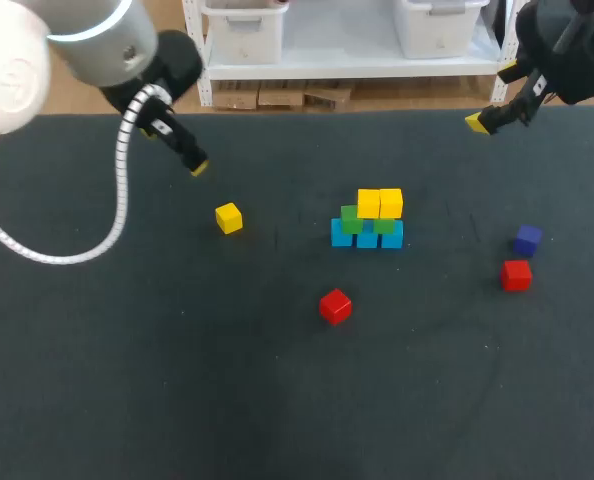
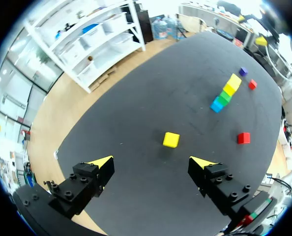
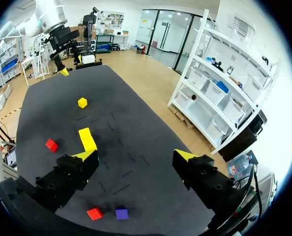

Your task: Place the blue cubes, place green cubes on the blue cubes, place the yellow cubes on the green cubes, then place the red cubes on the yellow cubes, and place purple cube on the red cubes.

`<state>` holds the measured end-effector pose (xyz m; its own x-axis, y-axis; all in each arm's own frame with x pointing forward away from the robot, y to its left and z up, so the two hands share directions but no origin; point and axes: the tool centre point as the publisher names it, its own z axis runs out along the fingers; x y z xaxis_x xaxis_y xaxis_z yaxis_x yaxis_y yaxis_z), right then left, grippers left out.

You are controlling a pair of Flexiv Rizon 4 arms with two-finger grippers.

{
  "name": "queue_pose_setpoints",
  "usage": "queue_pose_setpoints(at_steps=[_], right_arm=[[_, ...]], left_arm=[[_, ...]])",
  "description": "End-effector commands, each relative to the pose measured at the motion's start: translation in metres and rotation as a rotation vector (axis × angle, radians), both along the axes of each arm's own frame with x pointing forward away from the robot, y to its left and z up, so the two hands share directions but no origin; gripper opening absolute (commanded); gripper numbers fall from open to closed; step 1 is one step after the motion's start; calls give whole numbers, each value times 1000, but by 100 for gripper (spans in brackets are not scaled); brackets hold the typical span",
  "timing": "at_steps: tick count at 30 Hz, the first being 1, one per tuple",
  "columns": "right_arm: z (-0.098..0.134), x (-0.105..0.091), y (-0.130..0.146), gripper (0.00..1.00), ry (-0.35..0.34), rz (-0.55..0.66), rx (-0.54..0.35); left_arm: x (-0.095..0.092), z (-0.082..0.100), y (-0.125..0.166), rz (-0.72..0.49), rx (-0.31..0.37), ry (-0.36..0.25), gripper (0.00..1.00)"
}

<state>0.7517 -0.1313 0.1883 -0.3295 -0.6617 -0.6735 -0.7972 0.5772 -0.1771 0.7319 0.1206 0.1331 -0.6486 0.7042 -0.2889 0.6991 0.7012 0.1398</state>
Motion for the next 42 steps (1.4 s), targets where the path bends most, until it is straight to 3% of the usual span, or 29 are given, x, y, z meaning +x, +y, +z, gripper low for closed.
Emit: queue_pose_setpoints(at_steps=[1, 8, 18, 29, 34, 42], right_arm=[[0, -2, 1, 100, -4, -7, -3], [0, -2, 1, 100, -4, -7, -3], [0, -2, 1, 100, -4, -7, -3], [0, -2, 1, 100, -4, -7, -3], [0, -2, 1, 100, -4, -7, -3], [0, -2, 1, 100, -4, -7, -3]], left_arm=[[12, -19, -24, -24, 23, 62, 100], [8, -62, -45, -93, 19, 150, 100], [18, -107, -51, -172, 124, 232, 100], [34, -120, -43, -196, 126, 272, 100], [33, -123, -40, -211, 131, 289, 100], [23, -128, -41, -253, 134, 331, 92]])
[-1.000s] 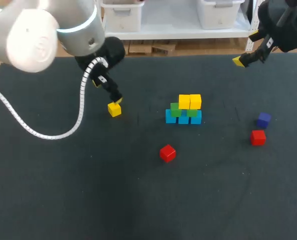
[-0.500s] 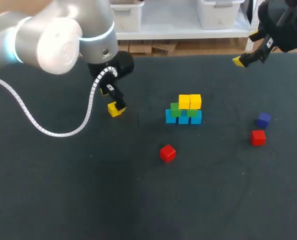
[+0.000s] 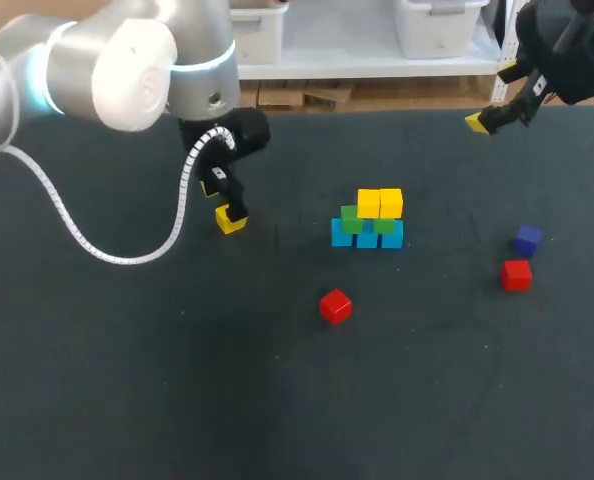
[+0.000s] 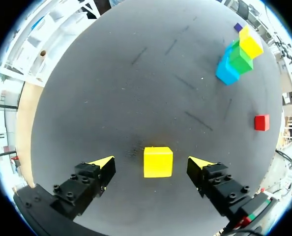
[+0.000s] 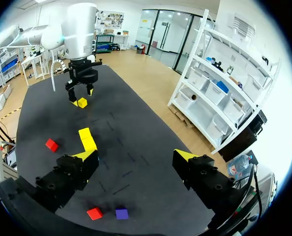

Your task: Place the blue cubes, place green cubes on the blue cubes, place the yellow cubes on the green cubes, then place the red cubes on the yellow cubes, and place purple cube on the red cubes.

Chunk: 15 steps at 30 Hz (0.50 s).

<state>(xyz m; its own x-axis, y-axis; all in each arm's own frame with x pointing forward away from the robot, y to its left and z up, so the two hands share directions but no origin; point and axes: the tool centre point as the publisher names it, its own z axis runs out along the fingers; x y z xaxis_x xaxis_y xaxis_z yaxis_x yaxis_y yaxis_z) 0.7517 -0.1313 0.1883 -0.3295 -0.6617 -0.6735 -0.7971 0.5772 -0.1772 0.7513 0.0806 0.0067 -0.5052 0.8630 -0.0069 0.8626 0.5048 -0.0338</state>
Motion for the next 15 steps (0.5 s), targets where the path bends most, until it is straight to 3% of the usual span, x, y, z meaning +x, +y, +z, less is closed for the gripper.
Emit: queue_pose_setpoints(at_steps=[1, 5, 6, 7, 9, 10, 12, 15], right_arm=[[0, -2, 1, 100, -4, -6, -3], [0, -2, 1, 100, -4, -6, -3], [0, -2, 1, 100, -4, -6, -3], [0, -2, 1, 100, -4, -6, -3], [0, -2, 1, 100, -4, -6, -3], [0, -2, 1, 100, -4, -6, -3], [0, -2, 1, 100, -4, -6, -3], [0, -2, 1, 100, -4, -6, -3]], left_arm=[[3, -3, -2, -18, 11, 19, 88], [1, -6, -4, -32, 14, 35, 76], [1, -6, -4, -32, 14, 36, 49], [1, -6, -4, -31, 15, 36, 44], [1, -6, -4, -33, 17, 41, 43], [0, -6, -4, -36, 20, 42, 33], [0, -5, -3, -41, 21, 45, 0], [-3, 3, -2, -75, 35, 38, 0]])
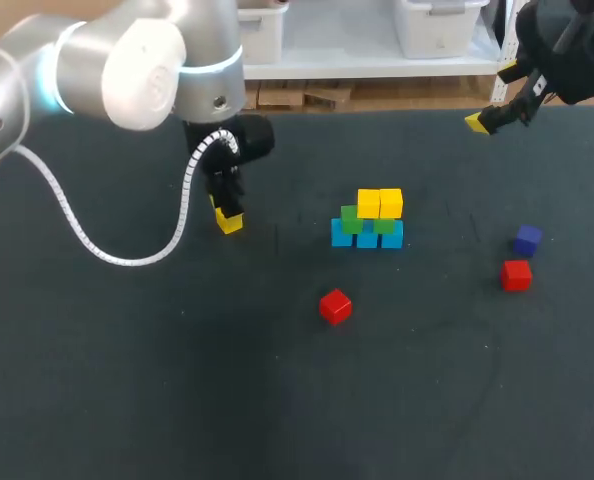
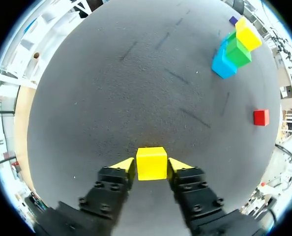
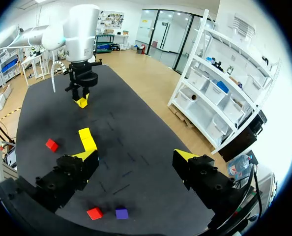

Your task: Place the blue cubes, place green cubes on the blue cubes, place the yellow cubes on the green cubes, then place the red cubes on the yellow cubes, and place purple cube on the red cubes.

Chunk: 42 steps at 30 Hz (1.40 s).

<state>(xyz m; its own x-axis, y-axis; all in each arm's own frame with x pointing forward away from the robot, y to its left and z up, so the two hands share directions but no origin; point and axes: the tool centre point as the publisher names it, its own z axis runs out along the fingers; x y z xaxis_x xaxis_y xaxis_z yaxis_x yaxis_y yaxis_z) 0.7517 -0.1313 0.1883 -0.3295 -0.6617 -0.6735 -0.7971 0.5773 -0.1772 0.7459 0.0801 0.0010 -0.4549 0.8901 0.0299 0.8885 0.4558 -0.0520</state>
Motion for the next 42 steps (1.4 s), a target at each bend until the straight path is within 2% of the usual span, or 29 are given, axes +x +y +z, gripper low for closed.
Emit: queue_pose_setpoints(at_steps=[1, 7, 14, 16, 19, 29, 42], right_arm=[[0, -2, 1, 100, -4, -6, -3], [0, -2, 1, 100, -4, -6, -3], [0, -2, 1, 100, -4, -6, -3], [0, -2, 1, 100, -4, -6, -3], [0, -2, 1, 100, -4, -6, -3], [0, -2, 1, 100, -4, -6, -3], [0, -2, 1, 100, -4, -6, -3]], left_arm=[[1, 12, -2, -40, 17, 1, 0], [-6, 43, -8, -174, 2, -37, 0], [-12, 94, -25, -352, -33, -134, 0], [-12, 106, -31, -359, -68, -135, 0], [-15, 116, -43, -371, -80, -130, 0], [-24, 112, -92, -382, -87, -106, 0], [-20, 105, -128, -351, -74, -81, 0]])
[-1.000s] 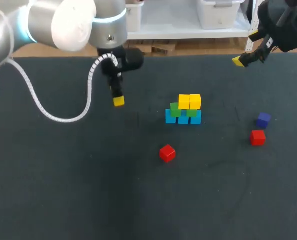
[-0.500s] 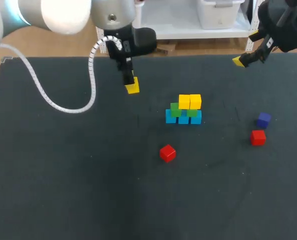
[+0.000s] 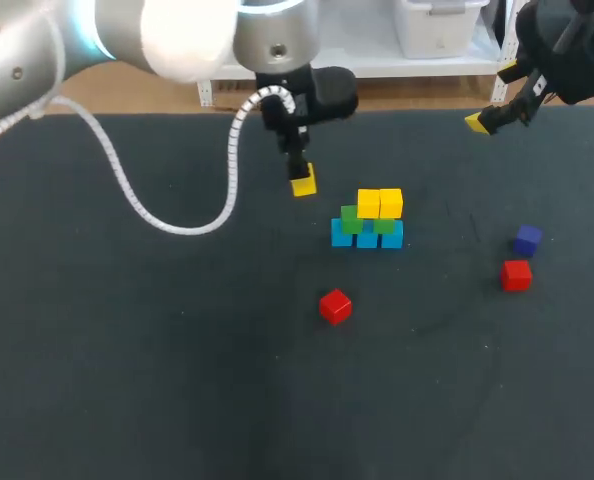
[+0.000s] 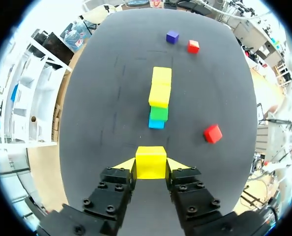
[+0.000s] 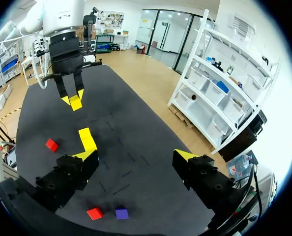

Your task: Place the blue cubes, place green cubes on the blue cubes, place the yellow cubes on the green cubes, then place the red cubes on the yellow cubes, and place purple cube on the red cubes.

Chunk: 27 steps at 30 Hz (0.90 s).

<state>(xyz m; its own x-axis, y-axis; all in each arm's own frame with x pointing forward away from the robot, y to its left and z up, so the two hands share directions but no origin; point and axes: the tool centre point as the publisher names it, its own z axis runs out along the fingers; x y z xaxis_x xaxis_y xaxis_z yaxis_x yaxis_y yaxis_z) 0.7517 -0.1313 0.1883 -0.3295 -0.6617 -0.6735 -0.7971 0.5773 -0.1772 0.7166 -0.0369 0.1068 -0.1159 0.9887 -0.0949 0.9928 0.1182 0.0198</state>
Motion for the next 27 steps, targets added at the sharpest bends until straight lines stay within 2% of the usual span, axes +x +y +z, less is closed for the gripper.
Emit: queue_pose_setpoints(at_steps=[1, 15, 21, 27], right_arm=[[0, -2, 1, 100, -4, -6, -3], [0, -2, 1, 100, -4, -6, -3], [0, -2, 1, 100, -4, -6, -3], [0, -2, 1, 100, -4, -6, -3]], left_arm=[[8, -1, -14, 9, 19, 31, 0], [-24, -9, -39, -144, 53, 48, 0], [-26, -15, -42, -159, 61, 46, 0], [-21, -24, -43, -144, 62, 39, 0]])
